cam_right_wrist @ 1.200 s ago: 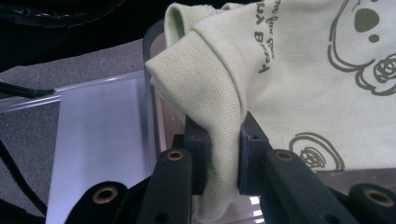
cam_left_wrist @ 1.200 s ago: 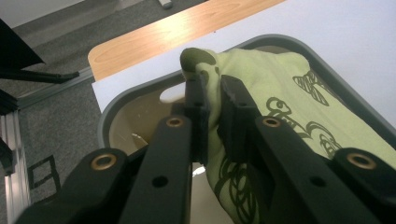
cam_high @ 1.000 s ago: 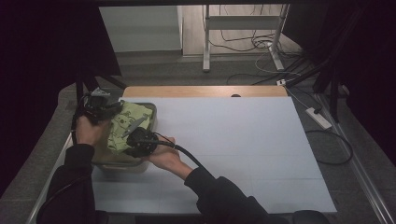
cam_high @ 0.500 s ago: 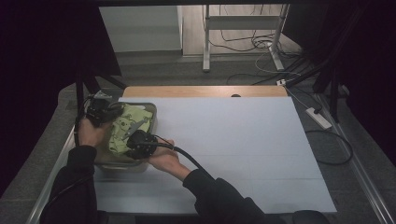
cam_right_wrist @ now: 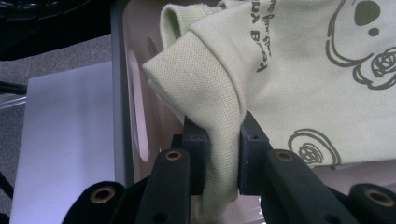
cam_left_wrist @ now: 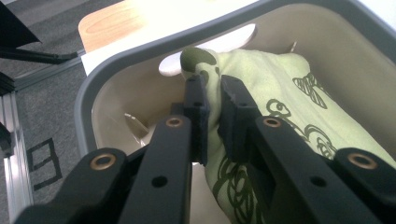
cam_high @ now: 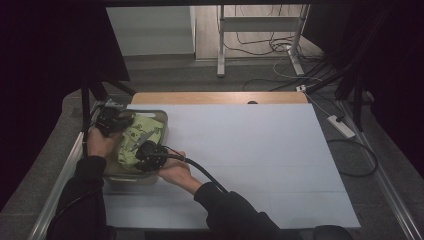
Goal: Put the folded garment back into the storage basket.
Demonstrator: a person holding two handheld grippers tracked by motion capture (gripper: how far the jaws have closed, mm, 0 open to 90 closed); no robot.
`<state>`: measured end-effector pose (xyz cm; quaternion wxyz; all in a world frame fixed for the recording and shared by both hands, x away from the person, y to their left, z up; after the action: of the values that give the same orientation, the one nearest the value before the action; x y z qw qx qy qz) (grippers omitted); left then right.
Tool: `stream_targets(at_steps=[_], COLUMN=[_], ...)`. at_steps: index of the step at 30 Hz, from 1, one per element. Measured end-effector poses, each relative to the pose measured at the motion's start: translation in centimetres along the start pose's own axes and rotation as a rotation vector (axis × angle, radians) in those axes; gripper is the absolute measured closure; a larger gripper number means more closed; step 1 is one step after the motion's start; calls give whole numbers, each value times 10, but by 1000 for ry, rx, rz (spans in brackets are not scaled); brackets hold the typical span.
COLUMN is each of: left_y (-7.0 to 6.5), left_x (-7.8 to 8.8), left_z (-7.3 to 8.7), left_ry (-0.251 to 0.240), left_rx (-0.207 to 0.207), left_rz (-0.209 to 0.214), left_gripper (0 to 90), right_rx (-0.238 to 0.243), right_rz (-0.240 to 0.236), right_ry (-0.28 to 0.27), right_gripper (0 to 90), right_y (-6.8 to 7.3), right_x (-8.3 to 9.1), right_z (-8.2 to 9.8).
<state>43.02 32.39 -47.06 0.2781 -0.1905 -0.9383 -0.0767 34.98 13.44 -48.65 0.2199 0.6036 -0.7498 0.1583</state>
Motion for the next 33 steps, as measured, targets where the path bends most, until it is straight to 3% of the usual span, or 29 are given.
stream_targets(at_steps=[7, 11, 12, 18, 28, 33], left_y=[-1, -4, -4, -6, -9, -10], left_x=[-6, -9, -10, -11, -8, -6], left_z=[3, 1, 0, -1, -1, -2], left_ry=[32, 48, 47, 51, 47, 44], left_rx=[-28, -51, -56, -52, -33, -26], left_rz=[-11, -34, -41, -43, -32, -31], left_gripper=[801, 732, 702, 578, 467, 412], right_rx=[-5, -11, -21, -40, -49, -30], right_rz=[0, -7, -9, -5, 13, 28], right_ry=[13, 14, 3, -39, -41, -42], right_gripper=[740, 685, 634, 531, 415, 362], right_y=[0, 1, 2, 3, 0, 0], right_x=[-4, -6, -6, -2, 3, 6], right_z=[3, 4, 4, 0, -1, -2])
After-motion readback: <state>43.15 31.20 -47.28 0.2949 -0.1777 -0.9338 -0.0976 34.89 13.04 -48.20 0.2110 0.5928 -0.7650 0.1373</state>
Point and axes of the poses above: each handheld gripper's, and its own axes: x roughly backward along the jaws, z roughly out of its underside, y roughly to its left, the point moved 1 cm from there along -x, roughly forward along the jaws, and after that the axes turned 14 degrees about -y, right-handed, at the moved point
